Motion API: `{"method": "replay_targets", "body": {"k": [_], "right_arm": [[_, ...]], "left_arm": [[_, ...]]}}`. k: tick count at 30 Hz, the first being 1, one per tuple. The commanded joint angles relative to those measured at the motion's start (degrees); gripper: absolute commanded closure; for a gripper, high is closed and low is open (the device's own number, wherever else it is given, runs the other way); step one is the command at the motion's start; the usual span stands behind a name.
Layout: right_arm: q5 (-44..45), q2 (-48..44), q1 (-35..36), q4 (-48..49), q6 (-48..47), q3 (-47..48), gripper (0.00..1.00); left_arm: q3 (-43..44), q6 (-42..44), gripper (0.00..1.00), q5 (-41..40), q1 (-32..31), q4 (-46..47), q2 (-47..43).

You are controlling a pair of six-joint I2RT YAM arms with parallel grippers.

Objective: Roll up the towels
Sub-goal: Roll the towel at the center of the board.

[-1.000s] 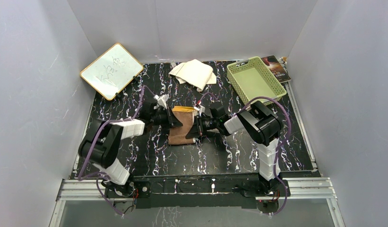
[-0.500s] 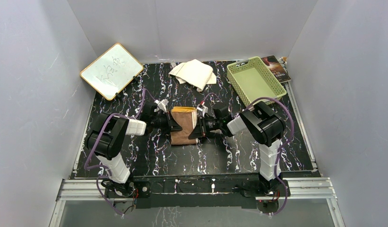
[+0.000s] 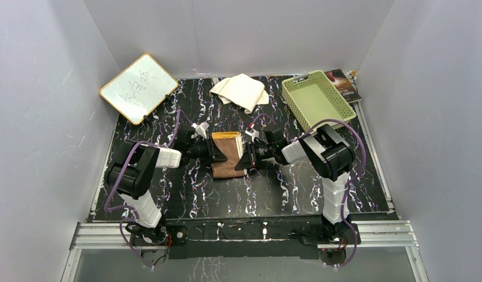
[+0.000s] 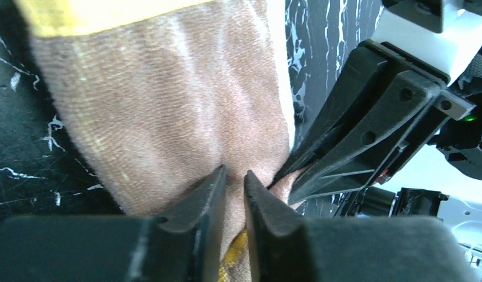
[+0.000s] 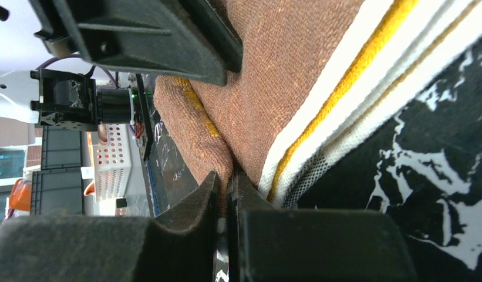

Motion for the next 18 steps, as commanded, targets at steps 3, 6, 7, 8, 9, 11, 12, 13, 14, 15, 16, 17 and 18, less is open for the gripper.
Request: {"method": "replay_targets", "body": {"k": [3,6,7,8,9,11,12,13,14,15,16,17,18], "right_arm": [[11.9,2.7,-0.5,-15.1,-8.0,1.8,1.00],[12.3,3.0,-0.5,-16.1,-8.1,2.1,1.00],[12.3,3.1,-0.5,-16.2,-8.1,2.1,1.00],[12.3,3.4,-0.5,-16.2,-8.1,2.3,1.00],[12.4,3.6,-0.5,-16.4,-8.0,2.6,1.00],[12.5,4.4,-0.5,-17.1,-8.2,3.1,1.00],[12.4,4.5,-0.5,-17.3,-8.3,3.4,1.00],[12.3,4.7,-0.5,-17.3,-8.3,3.6,1.00],[12.4,4.8,-0.5,-17.3,-8.4,3.7,1.00],[12.4,5.0,-0.5,-17.3,-8.5,3.8,1.00],[12.3,5.1,-0.5,-17.4,-8.6,4.1,1.00],[12.2,5.3,-0.5,-17.5,-8.6,4.4,1.00],[12.2,5.5,-0.5,-17.5,-8.6,4.5,1.00]], "left_arm": [[3.4,3.1,0.75,-6.6,1.1,-10.0,-8.3],[3.6,3.1,0.88,-7.6,1.2,-12.7,-16.1],[3.2,2.7,0.97,-6.9,1.2,-12.7,-17.8],[2.8,2.2,1.00,-5.2,1.2,-12.4,-18.8],[2.3,1.4,1.00,-3.1,1.2,-12.0,-19.1],[-0.3,-1.5,1.00,2.1,1.1,-8.3,-18.8],[-2.3,-3.3,1.00,3.7,1.1,-5.8,-18.8],[-4.3,-4.9,1.00,4.7,1.1,-3.1,-18.8],[-6.2,-6.0,1.00,5.2,1.1,-1.2,-18.7],[-7.9,-7.1,1.00,5.8,1.1,0.5,-18.4],[-8.9,-7.8,1.00,6.2,1.1,1.9,-18.0],[-10.0,-8.6,1.00,6.7,1.1,3.3,-17.5],[-10.8,-9.4,1.00,7.1,1.0,4.9,-16.7]]}}
